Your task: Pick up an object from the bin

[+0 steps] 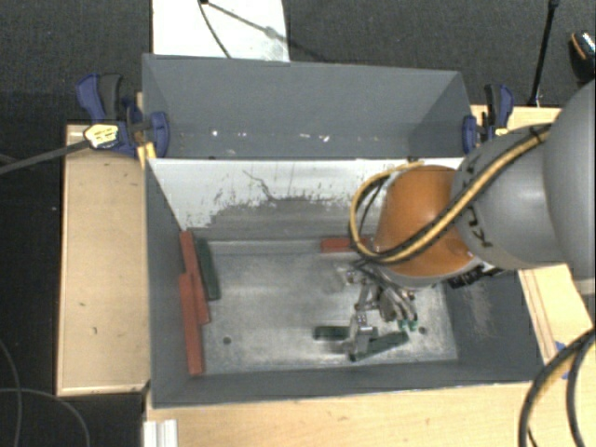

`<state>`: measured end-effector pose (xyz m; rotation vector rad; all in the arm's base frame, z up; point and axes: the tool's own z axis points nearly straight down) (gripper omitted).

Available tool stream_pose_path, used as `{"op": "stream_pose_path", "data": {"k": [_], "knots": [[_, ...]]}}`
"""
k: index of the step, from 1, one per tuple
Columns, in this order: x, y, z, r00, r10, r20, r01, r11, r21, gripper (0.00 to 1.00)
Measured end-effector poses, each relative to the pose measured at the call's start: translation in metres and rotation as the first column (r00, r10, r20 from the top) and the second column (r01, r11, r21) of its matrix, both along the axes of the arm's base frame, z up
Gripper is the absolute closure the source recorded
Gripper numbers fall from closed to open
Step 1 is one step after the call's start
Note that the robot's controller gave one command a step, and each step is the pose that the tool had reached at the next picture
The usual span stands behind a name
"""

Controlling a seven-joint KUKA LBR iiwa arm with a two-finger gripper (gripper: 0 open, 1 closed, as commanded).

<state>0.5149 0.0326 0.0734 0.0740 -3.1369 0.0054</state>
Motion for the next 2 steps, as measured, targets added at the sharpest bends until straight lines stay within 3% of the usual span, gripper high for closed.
{"op": "stream_pose_path", "data": {"k": [1,2], "knots": [[0.001,0.005,0.003,1.0,0.005,0.005,-0.005,1.0,0.004,1.0],[0.017,0.01,0.132,1.0,0.009,0.015,-0.009,1.0,0.004,1.0]]}}
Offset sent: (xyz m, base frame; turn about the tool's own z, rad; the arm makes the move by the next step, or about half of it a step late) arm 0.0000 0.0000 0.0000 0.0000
